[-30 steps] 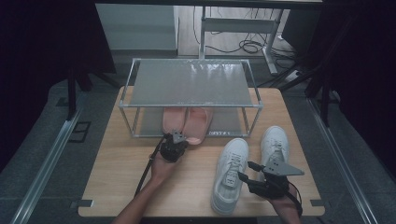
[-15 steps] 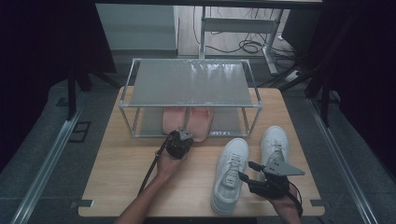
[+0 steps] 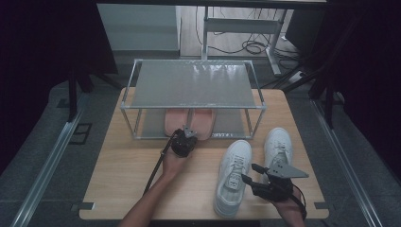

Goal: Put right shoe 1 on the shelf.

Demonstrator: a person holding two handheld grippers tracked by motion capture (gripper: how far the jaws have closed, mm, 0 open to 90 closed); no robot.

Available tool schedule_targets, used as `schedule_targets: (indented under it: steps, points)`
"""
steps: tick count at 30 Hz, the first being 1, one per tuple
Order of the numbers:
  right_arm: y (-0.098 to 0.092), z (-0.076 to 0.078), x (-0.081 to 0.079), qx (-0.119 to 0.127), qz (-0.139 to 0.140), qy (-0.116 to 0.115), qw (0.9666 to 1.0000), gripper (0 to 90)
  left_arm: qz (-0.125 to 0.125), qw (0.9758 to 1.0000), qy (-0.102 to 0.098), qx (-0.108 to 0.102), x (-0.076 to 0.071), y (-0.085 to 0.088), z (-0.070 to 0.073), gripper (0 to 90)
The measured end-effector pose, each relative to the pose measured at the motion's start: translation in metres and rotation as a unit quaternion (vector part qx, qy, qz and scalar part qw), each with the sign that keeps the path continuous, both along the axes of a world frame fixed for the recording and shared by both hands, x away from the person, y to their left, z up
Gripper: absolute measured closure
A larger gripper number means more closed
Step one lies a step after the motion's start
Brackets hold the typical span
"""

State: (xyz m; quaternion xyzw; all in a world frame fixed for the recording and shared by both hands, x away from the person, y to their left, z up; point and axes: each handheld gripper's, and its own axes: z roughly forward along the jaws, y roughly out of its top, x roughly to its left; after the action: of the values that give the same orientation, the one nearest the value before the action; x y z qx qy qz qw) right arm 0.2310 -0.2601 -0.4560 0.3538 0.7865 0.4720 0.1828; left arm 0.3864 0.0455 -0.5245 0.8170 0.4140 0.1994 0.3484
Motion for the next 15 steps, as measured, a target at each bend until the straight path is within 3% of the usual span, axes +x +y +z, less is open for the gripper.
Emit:
schedule_targets:
  steps: [15]
  points:
    - [-0.001, 0.000, 0.000, 0.001, -0.001, 0.000, 1.0000, 44.4, 0.023, 0.9995, 0.009, -0.020, 0.012, 0.004, -0.004, 90.0]
